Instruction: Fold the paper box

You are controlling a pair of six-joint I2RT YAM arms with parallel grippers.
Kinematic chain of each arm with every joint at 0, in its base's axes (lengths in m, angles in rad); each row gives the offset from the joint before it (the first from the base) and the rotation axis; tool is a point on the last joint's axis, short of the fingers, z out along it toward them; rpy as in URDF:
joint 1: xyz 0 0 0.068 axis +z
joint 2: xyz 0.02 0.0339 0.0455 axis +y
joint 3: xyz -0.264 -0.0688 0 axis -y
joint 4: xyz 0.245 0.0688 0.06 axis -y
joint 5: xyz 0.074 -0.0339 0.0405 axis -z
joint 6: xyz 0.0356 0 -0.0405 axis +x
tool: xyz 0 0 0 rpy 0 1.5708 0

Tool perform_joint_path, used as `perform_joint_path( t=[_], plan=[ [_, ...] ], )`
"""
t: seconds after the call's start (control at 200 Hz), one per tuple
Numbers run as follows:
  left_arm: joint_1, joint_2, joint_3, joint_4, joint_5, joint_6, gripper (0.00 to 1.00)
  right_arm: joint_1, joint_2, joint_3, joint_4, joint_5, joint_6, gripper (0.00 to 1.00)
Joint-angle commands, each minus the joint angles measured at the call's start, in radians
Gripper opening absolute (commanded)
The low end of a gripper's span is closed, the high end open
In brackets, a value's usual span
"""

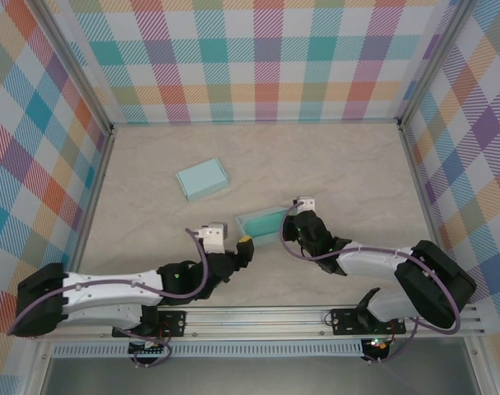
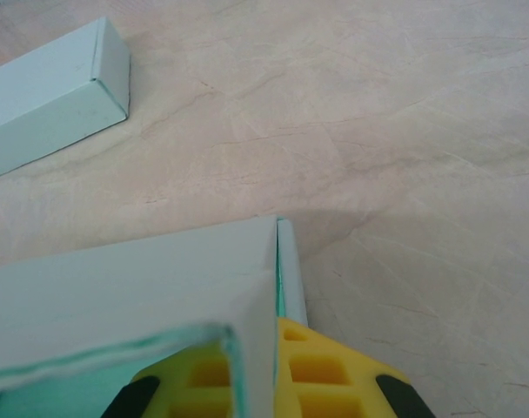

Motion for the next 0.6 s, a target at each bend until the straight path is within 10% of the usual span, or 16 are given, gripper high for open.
perform_joint_path(
  t=[0.0, 0.26, 0.595],
  plan=[
    [-0.012, -0.135, -0.024, -0.091, -0.073, -0.007, 0.90, 0.021, 0.020, -0.027, -0.202, -0.033, -0.016, 0.05],
    [0.029, -0.324, 0.033, -0.208, -0.114, 0.041, 0.81, 0.048, 0.027, -0.023, -0.239, -0.016, -0.026, 0.09],
    [0.199, -0.104, 0.128, -0.045, 0.193, 0.116, 0.59, 0.097, -0.033, -0.006, -0.362, 0.015, 0.001, 0.27]
  ],
)
